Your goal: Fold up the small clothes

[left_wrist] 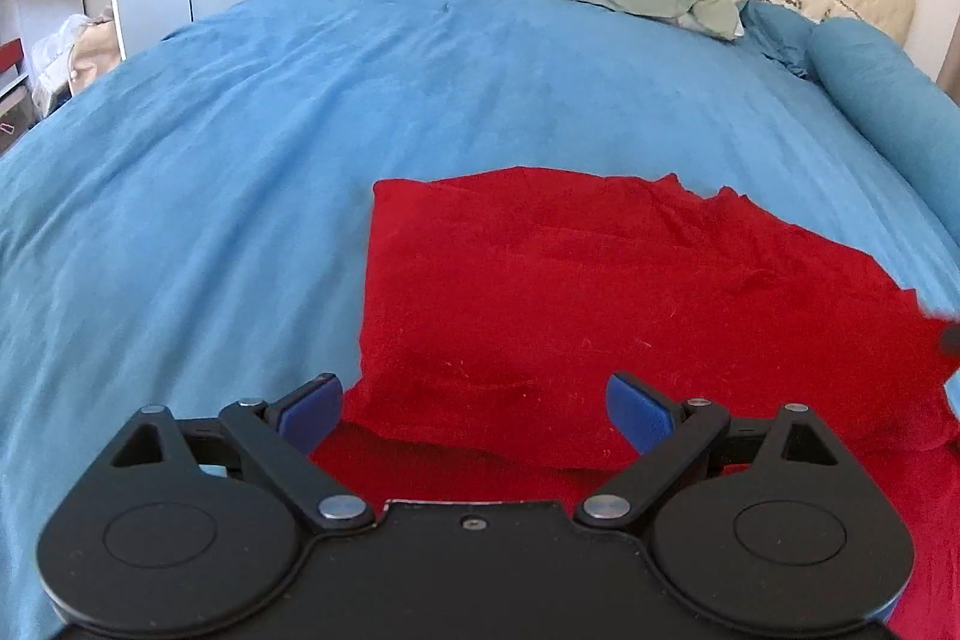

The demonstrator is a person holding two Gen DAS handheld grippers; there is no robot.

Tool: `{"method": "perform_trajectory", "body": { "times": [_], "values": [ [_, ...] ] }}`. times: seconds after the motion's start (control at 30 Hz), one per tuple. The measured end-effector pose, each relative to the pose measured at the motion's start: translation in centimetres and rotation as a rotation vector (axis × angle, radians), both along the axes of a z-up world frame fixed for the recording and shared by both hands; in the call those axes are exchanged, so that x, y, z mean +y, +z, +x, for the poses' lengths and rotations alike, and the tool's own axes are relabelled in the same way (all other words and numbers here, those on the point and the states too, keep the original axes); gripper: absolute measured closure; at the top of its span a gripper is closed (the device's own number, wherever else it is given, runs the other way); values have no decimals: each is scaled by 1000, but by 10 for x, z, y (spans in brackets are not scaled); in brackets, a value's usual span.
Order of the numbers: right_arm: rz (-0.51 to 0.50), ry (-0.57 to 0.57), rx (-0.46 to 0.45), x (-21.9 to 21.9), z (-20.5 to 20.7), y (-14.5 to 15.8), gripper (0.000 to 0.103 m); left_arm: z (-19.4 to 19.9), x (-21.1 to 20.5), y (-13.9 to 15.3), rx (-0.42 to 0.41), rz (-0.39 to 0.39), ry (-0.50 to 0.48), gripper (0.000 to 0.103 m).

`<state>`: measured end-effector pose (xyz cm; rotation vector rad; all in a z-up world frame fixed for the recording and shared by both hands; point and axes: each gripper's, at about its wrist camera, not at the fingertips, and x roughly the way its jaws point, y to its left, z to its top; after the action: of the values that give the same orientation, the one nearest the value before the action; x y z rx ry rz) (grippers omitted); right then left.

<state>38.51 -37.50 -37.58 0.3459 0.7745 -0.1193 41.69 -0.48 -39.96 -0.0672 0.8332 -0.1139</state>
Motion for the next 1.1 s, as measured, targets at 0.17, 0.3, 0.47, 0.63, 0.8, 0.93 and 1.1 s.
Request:
{"method": "perform_trajectory", "body": {
  "times": [0.17, 0.3, 0.47, 0.63, 0.8, 0.93, 1.1],
  "values": [
    [-73, -18, 129, -2, -3, -41, 71, 0, -7, 2, -16, 22, -31, 6],
    [-212, -40, 72, 17, -8, -23, 20, 1, -9, 6, -29, 23, -43, 6],
    [-283, 53, -81, 42, 0, 2, 0, 4, -9, 10, -35, 4, -39, 6],
    [-125, 109, 36, 39, 33, -39, 2, 7, 3, 7, -11, 8, 23, 6],
    [-86, 179, 2, 51, 34, -23, 5, -4, 29, 11, -37, 41, 38, 6],
    [-96, 431, -76, 98, 55, 16, 5, -13, 48, 7, -44, 122, -23, 7],
    [-30, 623, -101, 164, 110, 27, 8, -18, 50, 2, -48, 200, -182, 21]
  ]
}}
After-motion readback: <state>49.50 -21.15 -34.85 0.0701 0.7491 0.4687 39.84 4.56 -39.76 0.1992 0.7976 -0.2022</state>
